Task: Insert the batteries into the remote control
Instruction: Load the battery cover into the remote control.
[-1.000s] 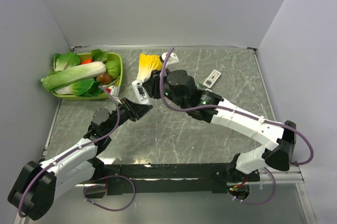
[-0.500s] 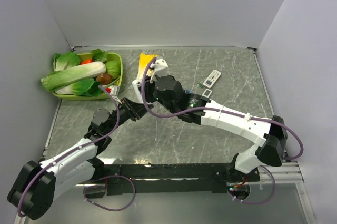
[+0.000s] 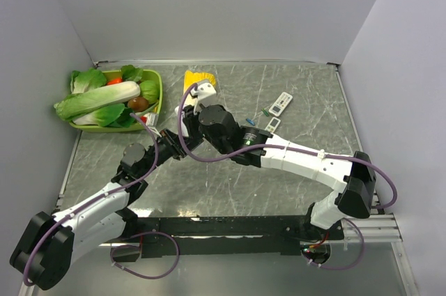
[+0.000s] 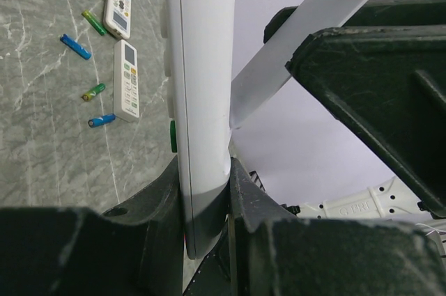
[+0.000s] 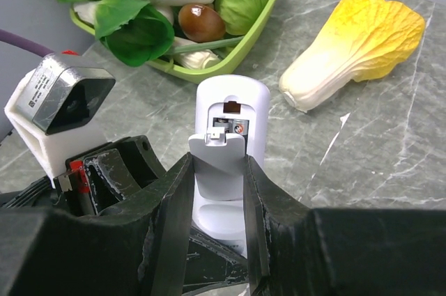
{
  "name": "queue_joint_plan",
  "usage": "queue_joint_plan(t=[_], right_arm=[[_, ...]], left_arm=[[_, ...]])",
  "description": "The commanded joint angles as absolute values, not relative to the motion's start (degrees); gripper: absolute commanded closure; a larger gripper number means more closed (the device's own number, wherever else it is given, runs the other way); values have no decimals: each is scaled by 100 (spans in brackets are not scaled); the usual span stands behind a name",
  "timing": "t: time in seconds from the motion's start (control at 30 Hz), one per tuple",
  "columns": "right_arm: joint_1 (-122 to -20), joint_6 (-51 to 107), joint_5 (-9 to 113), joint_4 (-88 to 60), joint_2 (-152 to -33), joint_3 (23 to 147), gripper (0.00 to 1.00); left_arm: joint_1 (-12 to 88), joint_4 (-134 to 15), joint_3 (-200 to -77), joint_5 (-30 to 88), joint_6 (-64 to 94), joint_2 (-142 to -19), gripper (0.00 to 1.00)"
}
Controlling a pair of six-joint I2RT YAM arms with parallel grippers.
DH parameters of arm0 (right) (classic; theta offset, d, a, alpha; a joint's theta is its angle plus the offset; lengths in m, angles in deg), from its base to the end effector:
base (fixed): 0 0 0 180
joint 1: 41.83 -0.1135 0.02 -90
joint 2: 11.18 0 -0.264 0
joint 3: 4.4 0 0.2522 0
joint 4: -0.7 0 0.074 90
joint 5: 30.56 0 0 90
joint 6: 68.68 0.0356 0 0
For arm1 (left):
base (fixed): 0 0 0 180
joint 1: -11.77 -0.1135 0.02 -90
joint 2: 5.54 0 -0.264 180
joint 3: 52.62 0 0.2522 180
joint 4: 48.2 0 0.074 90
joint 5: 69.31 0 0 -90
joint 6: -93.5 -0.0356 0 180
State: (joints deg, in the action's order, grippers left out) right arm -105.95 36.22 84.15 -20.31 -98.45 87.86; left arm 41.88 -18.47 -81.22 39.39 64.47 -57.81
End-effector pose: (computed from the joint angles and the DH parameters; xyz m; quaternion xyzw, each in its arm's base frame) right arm 0.1709 0.3182 0.3698 -0.2079 0.7630 0.2421 0.5622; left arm 0.1643 -0.1085 0.2324 -0.0591 0.6682 -0.5997 0.4363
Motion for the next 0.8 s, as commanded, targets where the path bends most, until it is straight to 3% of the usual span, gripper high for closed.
queue_joint_plan(t=[0.0,0.5,0.77], right_arm=[[-10678,3459,8739,-2018,-9907,8855,100],[-10696,3582,8730,-2395,-10127,9056,100],[-10678,3679,8757,-2616,-10250,9171,86]], left_arm=[[4219,-1388,-8344,3897,6485,-5722,98],[4219,-1318,-8309,3932,6511,-5695,98],[4210,-1230,-8265,3941,6608,-5695,98]])
